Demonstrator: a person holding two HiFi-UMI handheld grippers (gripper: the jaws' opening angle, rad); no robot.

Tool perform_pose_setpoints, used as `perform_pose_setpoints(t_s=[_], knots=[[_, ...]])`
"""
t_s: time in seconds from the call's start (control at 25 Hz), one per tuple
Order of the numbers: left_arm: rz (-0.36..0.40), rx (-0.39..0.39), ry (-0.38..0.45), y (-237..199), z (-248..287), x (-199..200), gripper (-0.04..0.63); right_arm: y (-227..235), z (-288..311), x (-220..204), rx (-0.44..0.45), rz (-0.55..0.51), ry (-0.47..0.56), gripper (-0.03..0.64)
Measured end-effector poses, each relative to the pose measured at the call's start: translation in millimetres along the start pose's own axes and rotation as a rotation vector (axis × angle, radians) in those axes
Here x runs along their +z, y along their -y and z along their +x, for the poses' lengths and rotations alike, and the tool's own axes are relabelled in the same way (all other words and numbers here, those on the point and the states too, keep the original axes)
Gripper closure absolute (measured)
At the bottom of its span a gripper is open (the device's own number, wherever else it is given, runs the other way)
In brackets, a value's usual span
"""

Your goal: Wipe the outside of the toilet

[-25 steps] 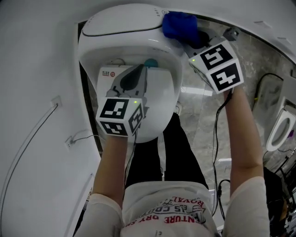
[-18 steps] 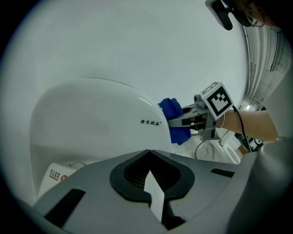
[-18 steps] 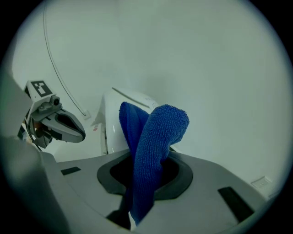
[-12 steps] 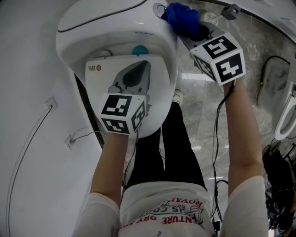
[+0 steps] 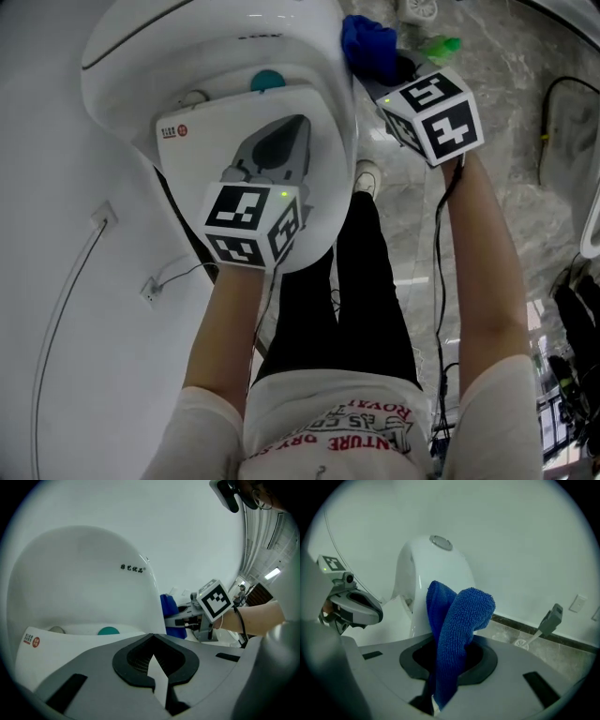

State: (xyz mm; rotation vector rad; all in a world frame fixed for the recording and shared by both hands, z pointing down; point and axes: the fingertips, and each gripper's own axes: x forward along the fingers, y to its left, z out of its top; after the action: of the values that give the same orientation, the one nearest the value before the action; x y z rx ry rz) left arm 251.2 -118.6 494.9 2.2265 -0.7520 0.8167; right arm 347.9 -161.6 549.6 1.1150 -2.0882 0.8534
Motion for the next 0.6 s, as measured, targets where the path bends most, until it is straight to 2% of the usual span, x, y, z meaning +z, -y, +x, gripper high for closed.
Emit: perform_pose_setpoints(t_s=[0.12,0.36,0.6], knots=[[0.004,-0.043,-0.01,7.9,4.4,-5.5,0.591,-14.4,3.9,-30.9,0.012,0.014,-0.047,0.534],[0.063,-0.112,-0.03,25.2,8.7,-16.4,0.591,-37.7,12.8,-86.3,0.027,0.021,-0.126,0.534],[0.105,-0.154,-0.039,37.8,7.0,-33.9,0.591,-56.2,13.8,-122.4,0.031,0.031,-0.182,0.534]])
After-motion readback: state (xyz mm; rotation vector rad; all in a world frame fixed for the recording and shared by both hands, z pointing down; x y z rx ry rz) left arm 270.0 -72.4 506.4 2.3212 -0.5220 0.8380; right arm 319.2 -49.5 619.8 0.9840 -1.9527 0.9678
